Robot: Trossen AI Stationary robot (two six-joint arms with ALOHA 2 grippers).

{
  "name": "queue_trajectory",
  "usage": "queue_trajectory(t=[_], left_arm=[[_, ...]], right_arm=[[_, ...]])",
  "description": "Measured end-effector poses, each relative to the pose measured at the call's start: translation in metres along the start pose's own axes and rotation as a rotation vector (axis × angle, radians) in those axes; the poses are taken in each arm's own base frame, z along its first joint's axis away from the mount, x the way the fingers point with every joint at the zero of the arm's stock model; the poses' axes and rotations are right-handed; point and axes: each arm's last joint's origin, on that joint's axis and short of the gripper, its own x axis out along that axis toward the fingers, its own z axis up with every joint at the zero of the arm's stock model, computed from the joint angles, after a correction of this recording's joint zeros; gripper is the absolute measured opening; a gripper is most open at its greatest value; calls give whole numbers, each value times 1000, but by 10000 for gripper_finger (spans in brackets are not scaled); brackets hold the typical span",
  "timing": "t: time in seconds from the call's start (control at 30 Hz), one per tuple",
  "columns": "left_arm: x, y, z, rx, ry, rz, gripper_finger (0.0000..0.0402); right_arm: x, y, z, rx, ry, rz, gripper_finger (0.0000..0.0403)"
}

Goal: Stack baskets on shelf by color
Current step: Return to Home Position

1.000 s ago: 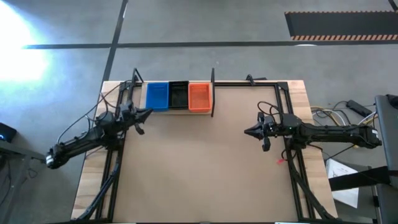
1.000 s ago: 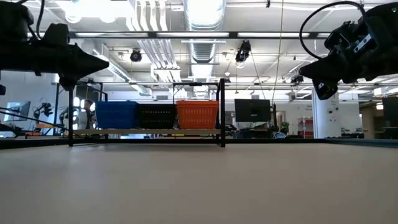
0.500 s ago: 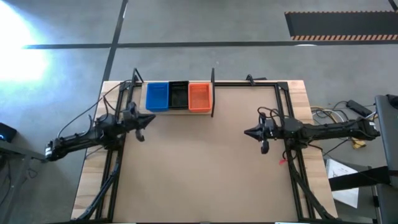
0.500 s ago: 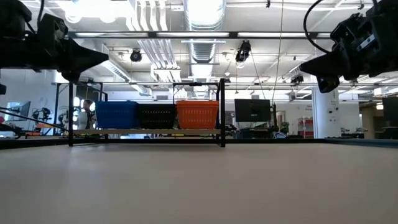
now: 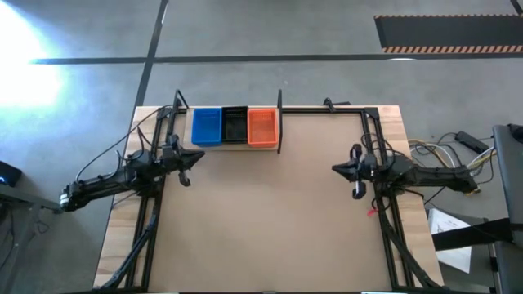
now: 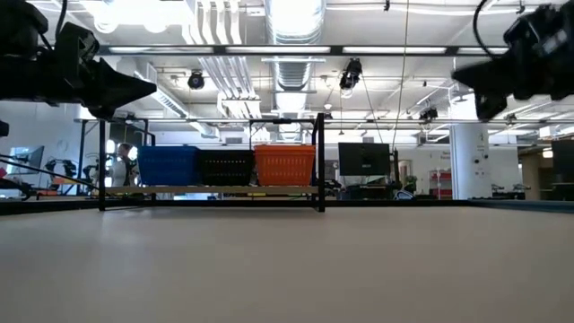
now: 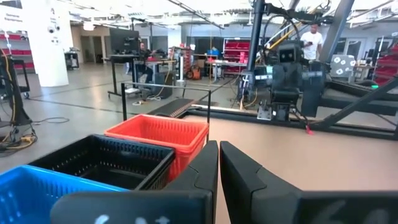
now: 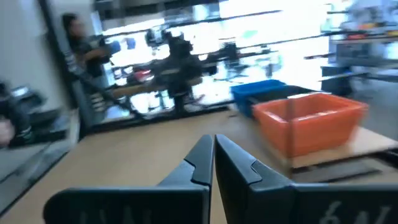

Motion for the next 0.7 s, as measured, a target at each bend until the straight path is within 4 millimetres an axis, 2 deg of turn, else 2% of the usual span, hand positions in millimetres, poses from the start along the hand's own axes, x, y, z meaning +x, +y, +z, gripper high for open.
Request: queue_trajectory(t=[0.1,0.27,0.5,0.7], left_arm=[[0,0,0,2,4,-2,0],[0,-1,-1,5,8,-21,0],[0,-2,-5,8,44,-79,0],[0,-2,-5,54,47,-80,0]], right_arm=[[2,3,-7,-31,66,94,8],[1,7,-6,-57,59,155,8],[0,7,-4,-76,34,145,9],[0,4,-4,-42,25,38,9]])
